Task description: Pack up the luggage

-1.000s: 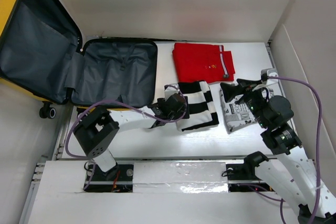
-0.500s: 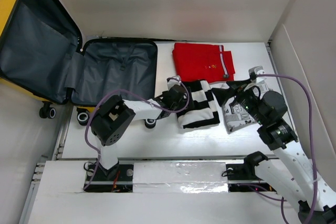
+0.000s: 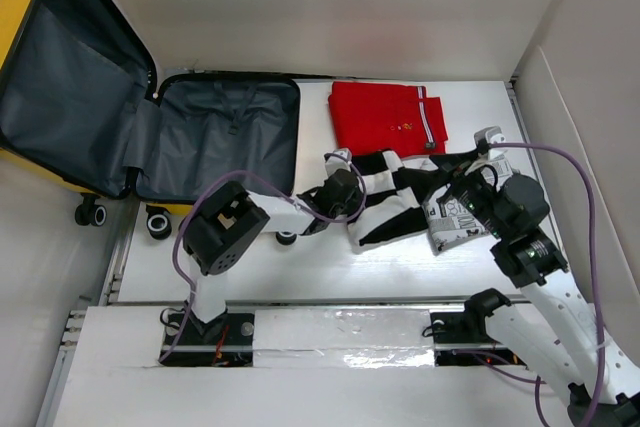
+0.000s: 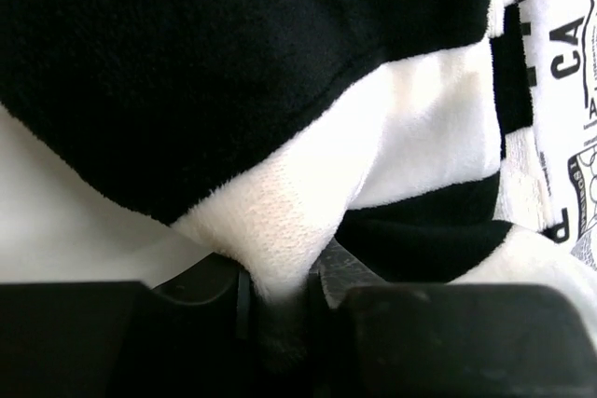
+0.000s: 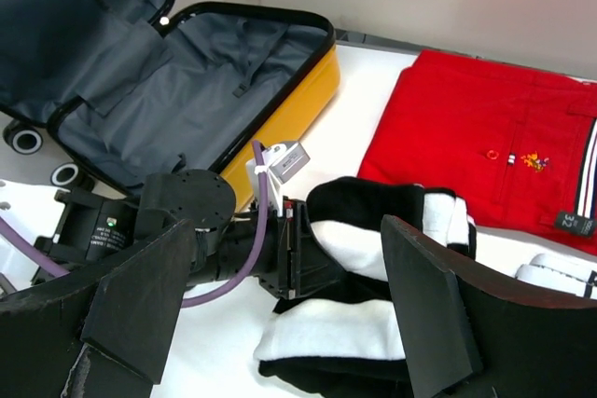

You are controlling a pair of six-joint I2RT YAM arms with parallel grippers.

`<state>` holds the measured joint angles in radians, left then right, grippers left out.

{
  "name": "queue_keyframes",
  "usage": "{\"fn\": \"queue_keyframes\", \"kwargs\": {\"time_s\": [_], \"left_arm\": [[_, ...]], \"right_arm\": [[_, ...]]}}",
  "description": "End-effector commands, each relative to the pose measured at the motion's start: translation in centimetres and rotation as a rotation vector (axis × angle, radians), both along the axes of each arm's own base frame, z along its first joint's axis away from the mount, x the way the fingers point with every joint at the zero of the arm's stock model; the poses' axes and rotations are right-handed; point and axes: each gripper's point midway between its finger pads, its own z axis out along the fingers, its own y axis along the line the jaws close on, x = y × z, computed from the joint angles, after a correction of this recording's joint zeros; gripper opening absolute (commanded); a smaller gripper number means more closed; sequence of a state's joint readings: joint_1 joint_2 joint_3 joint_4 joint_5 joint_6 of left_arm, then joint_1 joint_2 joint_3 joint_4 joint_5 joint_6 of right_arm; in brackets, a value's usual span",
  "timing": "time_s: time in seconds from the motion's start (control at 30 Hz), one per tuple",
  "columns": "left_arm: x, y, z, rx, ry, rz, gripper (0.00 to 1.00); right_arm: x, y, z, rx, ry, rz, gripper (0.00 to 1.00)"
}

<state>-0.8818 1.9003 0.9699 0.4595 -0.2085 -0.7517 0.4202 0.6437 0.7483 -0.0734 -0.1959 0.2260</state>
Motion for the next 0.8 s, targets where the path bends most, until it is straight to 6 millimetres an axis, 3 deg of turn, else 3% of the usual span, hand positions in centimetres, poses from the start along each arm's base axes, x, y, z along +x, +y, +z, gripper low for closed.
{"fn": "queue_keyframes", "kwargs": {"time_s": [0.0, 0.1, 0.23, 0.27, 0.4, 0.43, 0.5, 0.53, 0.57, 0.6, 0.63, 0.67, 0.73, 0.77], "left_arm": [[0.0, 1.0, 2.6, 0.019, -0.076, -0.008, 0.00], [0.0, 1.1, 5.8, 0.015, -0.147, -0.042, 0.00], [0.5, 1.8, 12.1, -0.012, -0.251, -0.075, 0.00], [0.4, 1.2, 13.7, -0.030, -0.271, -0.107, 0.00], [2.3, 2.5, 18.3, 0.002, -0.328, -0.176, 0.00], [3.4, 3.5, 20.1, 0.017, -0.341, -0.162, 0.00], [4.5, 4.6, 22.1, 0.041, -0.349, -0.181, 0.00], [5.7, 6.3, 22.7, 0.079, -0.353, -0.168, 0.00], [6.4, 6.2, 25.6, 0.056, -0.402, -0.200, 0.00], [7.0, 7.0, 26.2, 0.078, -0.407, -0.202, 0.00], [7.8, 8.0, 25.9, 0.132, -0.395, -0.206, 0.00], [9.7, 9.8, 28.8, 0.135, -0.442, -0.164, 0.00], [11.4, 11.5, 28.7, 0.182, -0.424, -0.159, 0.00], [13.0, 13.5, 31.0, 0.204, -0.471, -0.129, 0.00]], "right_arm": [[-0.8, 0.5, 2.8, 0.049, -0.106, 0.039, 0.86], [-1.0, 0.5, 3.2, 0.056, -0.116, 0.044, 0.86], [-1.1, 0.4, 3.5, 0.068, -0.127, 0.042, 0.86], [-1.1, 0.4, 3.4, 0.071, -0.127, 0.040, 0.86], [-1.5, 0.1, 3.9, 0.089, -0.147, 0.032, 0.86], [-1.6, -0.1, 4.1, 0.094, -0.155, 0.023, 0.86], [-1.8, -0.4, 4.2, 0.094, -0.161, 0.015, 0.86], [-2.0, -0.6, 4.4, 0.100, -0.171, 0.009, 0.86], [-2.1, -0.8, 4.6, 0.105, -0.176, 0.004, 0.86], [-2.1, -0.9, 4.6, 0.106, -0.178, -0.002, 0.86], [-2.2, -1.0, 4.6, 0.108, -0.180, -0.005, 0.86], [-2.4, -1.1, 4.8, 0.110, -0.188, -0.010, 0.86], [-2.5, -1.3, 4.6, 0.108, -0.184, -0.013, 0.86], [-2.6, -1.4, 4.6, 0.108, -0.186, -0.020, 0.86]]}}
